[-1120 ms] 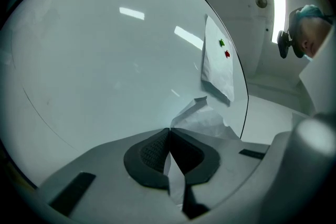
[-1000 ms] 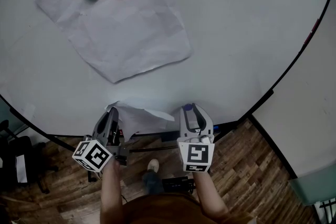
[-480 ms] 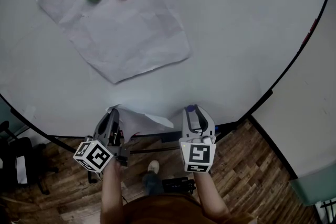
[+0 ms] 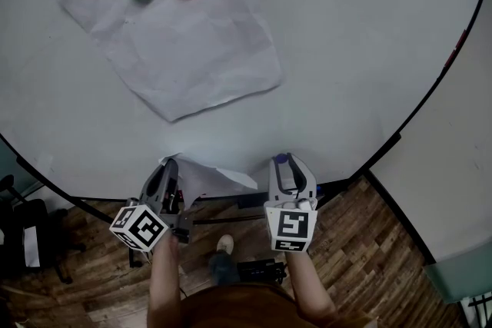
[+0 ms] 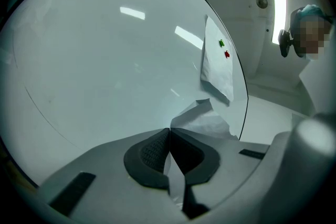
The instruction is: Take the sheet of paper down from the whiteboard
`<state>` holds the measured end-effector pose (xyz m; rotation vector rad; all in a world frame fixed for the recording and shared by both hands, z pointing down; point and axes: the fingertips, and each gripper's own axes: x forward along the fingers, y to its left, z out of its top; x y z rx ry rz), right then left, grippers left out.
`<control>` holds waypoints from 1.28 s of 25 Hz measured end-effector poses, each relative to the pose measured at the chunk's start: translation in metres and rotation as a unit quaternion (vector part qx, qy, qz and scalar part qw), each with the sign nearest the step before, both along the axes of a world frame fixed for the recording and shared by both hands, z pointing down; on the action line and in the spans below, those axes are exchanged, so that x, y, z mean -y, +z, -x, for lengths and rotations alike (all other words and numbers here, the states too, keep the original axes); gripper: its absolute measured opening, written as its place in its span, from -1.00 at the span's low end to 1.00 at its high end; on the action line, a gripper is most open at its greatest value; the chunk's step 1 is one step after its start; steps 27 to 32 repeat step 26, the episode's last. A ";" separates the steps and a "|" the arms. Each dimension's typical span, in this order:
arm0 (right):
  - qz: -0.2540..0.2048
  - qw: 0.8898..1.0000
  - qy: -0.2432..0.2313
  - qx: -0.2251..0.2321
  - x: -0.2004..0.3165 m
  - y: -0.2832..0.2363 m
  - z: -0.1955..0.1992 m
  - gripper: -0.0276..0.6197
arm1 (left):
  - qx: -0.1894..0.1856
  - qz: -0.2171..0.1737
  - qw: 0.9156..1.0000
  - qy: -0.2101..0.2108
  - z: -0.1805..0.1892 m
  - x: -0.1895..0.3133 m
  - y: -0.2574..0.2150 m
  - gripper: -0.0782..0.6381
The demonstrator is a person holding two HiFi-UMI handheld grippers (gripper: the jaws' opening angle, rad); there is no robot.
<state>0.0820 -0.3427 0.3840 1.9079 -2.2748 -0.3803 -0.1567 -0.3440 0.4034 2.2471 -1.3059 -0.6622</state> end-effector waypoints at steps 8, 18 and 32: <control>0.003 1.000 -0.003 0.002 0.003 0.003 0.001 -0.50 | -0.002 0.003 1.000 0.001 -0.002 0.003 0.002 -0.71; 0.007 1.000 0.002 -0.009 0.003 0.010 -0.001 -0.50 | -0.007 0.004 1.000 0.000 -0.001 0.004 0.003 -0.71; 0.008 1.000 0.005 -0.014 0.003 0.011 -0.002 -0.50 | -0.008 0.005 1.000 -0.002 0.000 0.004 0.004 -0.71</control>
